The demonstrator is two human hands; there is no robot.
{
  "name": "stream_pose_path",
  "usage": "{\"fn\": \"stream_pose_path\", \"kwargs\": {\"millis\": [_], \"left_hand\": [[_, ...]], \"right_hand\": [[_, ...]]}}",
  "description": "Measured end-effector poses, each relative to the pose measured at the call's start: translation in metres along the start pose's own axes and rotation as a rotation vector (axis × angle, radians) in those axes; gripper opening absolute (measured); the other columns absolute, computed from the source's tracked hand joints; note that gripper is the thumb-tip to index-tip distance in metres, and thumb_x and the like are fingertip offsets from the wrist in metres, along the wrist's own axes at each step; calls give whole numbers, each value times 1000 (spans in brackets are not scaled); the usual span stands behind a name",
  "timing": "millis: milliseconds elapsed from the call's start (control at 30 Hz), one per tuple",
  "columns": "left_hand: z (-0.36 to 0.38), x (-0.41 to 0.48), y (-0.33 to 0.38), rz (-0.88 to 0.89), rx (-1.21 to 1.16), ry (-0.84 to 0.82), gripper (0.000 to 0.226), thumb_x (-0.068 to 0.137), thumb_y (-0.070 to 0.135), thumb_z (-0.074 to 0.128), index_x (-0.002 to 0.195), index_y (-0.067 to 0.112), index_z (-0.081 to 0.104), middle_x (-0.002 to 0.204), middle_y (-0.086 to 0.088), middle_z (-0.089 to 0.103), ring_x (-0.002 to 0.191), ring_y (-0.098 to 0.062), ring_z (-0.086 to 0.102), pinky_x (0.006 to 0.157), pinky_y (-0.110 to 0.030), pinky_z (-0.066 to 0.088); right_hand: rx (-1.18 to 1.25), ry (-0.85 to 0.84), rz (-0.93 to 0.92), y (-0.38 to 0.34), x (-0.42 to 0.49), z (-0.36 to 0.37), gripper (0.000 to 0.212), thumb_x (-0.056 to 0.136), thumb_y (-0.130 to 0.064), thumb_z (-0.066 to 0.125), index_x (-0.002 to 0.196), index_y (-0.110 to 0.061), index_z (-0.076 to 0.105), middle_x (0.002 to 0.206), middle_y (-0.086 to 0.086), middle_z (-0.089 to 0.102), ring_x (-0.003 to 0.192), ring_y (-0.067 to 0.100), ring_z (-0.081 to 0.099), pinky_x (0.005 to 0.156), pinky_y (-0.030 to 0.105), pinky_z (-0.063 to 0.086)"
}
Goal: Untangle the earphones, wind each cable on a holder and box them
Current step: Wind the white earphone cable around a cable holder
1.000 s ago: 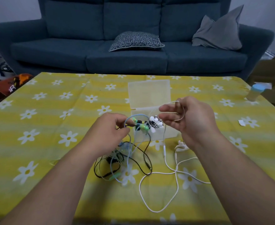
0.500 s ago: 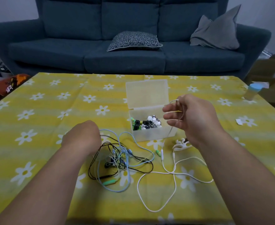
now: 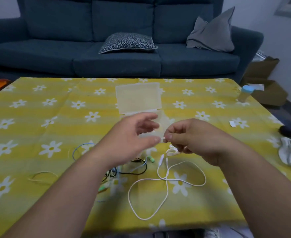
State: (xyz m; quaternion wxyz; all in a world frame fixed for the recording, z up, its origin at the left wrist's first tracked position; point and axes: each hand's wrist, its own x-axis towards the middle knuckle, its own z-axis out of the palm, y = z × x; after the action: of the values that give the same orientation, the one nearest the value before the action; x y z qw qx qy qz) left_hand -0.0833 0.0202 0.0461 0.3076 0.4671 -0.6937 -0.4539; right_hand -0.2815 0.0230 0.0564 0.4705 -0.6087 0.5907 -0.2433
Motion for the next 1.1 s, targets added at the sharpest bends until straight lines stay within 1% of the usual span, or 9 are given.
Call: {"fn": "stream_pose_path", "kwargs": {"millis": [167, 333, 467, 633, 767, 867, 933, 1033, 1100], "left_hand": [[33, 14, 2, -59, 163, 3, 4, 92, 20, 67, 94, 17, 69, 64, -2, 60, 66, -17, 68, 55, -20, 43], [35, 25, -5, -139, 110, 70, 22, 96, 17, 59, 76, 14, 68, 59, 4, 61, 54, -9, 62, 58, -25, 47], [45, 32, -9, -110, 201, 100, 22, 96, 16, 58, 78, 13, 70, 41, 19, 46, 41, 1, 41, 43, -12, 30], [52, 41, -16, -148, 200, 139, 19, 93, 17, 62, 77, 14, 71, 59, 9, 55, 47, 0, 44, 47, -15, 34], [56, 42, -22, -195, 265, -32, 16, 93, 23, 64, 77, 19, 68, 63, 3, 59, 61, -22, 61, 61, -33, 50], [55, 41, -23, -232, 331, -190, 13, 93, 25, 63, 81, 21, 68, 63, 3, 63, 60, -17, 64, 68, -35, 55], [54, 38, -23, -249, 395, -285, 12, 93, 25, 63, 83, 21, 69, 65, 3, 65, 55, -10, 57, 59, -24, 49], [54, 33, -24, -241, 458, -381, 12, 92, 25, 64, 81, 23, 68, 69, 6, 64, 59, -9, 57, 56, -17, 42], [56, 28, -24, -225, 479, -414, 15, 91, 25, 64, 76, 27, 65, 72, 10, 65, 69, -12, 61, 63, -20, 47]], "right_hand": [[57, 93, -11, 17, 1, -17, 15, 92, -14, 67, 78, -10, 73, 60, 2, 54, 60, 17, 48, 61, 28, 41], [-169, 187, -15, 39, -1, -50, 4, 83, -8, 74, 81, -5, 72, 52, -6, 55, 44, 5, 45, 45, 15, 36], [-336, 308, 109, 70, 14, -57, 11, 88, -15, 67, 79, -10, 72, 53, -6, 52, 48, 11, 43, 46, 23, 31], [-219, 447, 224, 95, 37, -48, 19, 96, -17, 53, 95, -7, 69, 82, 11, 65, 78, 27, 57, 62, 30, 39], [-355, 419, 281, 100, 50, -38, 42, 99, -12, 44, 141, -10, 49, 133, 13, 59, 118, 32, 55, 85, 31, 41], [-474, 341, 333, 108, 56, -32, 39, 98, -8, 42, 137, -7, 46, 125, 15, 59, 108, 33, 56, 79, 33, 43], [-483, 324, 361, 113, 57, -28, 37, 97, -7, 41, 134, -7, 44, 114, 13, 60, 93, 30, 53, 72, 34, 41], [-452, 355, 398, 115, 58, -27, 59, 99, -9, 41, 153, -6, 17, 123, 18, 60, 92, 29, 50, 72, 34, 38], [-480, 365, 399, 116, 61, -27, 49, 99, -8, 41, 146, -2, 28, 122, 19, 60, 94, 32, 52, 71, 33, 38]]}}
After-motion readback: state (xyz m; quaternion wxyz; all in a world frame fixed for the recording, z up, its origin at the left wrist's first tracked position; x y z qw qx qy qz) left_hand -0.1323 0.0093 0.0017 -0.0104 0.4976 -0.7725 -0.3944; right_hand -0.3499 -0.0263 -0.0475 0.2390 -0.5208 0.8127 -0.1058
